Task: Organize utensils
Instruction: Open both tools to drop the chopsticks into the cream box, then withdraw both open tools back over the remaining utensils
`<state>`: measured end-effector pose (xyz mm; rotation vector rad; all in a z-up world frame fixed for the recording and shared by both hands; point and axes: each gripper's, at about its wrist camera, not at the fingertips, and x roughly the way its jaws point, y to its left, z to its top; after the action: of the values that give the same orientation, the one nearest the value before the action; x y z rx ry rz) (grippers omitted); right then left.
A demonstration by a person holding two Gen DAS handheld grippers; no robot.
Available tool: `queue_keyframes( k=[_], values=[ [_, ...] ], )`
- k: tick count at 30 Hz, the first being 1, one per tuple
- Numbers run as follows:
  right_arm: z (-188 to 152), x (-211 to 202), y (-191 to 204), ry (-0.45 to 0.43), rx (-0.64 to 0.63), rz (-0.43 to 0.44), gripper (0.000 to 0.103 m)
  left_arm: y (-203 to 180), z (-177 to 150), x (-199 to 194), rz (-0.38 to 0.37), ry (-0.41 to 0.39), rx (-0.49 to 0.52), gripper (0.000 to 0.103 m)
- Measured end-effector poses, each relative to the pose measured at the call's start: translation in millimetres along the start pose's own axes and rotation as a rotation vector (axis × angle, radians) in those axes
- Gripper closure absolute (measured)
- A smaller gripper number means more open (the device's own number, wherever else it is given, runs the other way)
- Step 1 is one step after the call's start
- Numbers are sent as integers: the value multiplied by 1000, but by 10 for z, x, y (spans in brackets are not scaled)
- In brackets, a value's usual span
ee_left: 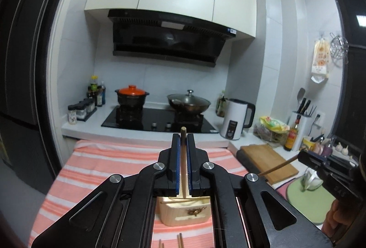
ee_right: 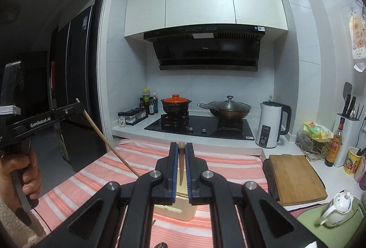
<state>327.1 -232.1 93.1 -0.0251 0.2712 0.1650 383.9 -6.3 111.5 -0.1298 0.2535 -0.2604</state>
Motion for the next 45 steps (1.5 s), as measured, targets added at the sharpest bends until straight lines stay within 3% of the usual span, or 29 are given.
queue_keyframes(
  k=[6, 15, 17, 18, 19, 20, 22, 25, 31, 38, 42, 45],
  values=[
    [-218, 662, -96, 82, 59, 38, 97, -1, -290, 586, 6, 116, -5, 101],
    [-815, 1376, -208, 316, 164, 85, 96, -14, -872, 1108, -27, 348, -11, 96],
    [-867, 1348, -208, 320, 173, 97, 89, 19, -960, 1079, -53, 398, -28, 63],
    [-866, 1296, -208, 311, 169, 94, 81, 40, -993, 1007, -61, 404, -30, 31],
    [-852, 1202, -207, 285, 166, 84, 59, 63, -1022, 912, -64, 397, -23, 17],
    [-831, 1093, -202, 251, 157, 70, 40, 82, -1058, 806, -62, 393, -5, 15],
    [-808, 821, -184, 194, 113, 36, 36, 123, -1164, 594, -59, 429, 34, 13],
    [-907, 507, -185, 178, 48, -19, 32, 245, -1435, 246, -50, 497, 44, 8],
    [-1553, 76, -147, 276, 15, -88, 29, 393, -2130, -378, 49, 599, 24, 8],
    [-2495, -188, -94, 447, 101, -111, 29, 415, -2435, -721, 121, 566, -38, 8],
    [-2691, -255, -58, 477, 114, -115, 29, 375, -2420, -787, 184, 535, 9, 8],
    [-2705, -299, 26, 466, 93, -113, 29, 405, -2376, -822, 207, 511, -17, 7]
  ],
)
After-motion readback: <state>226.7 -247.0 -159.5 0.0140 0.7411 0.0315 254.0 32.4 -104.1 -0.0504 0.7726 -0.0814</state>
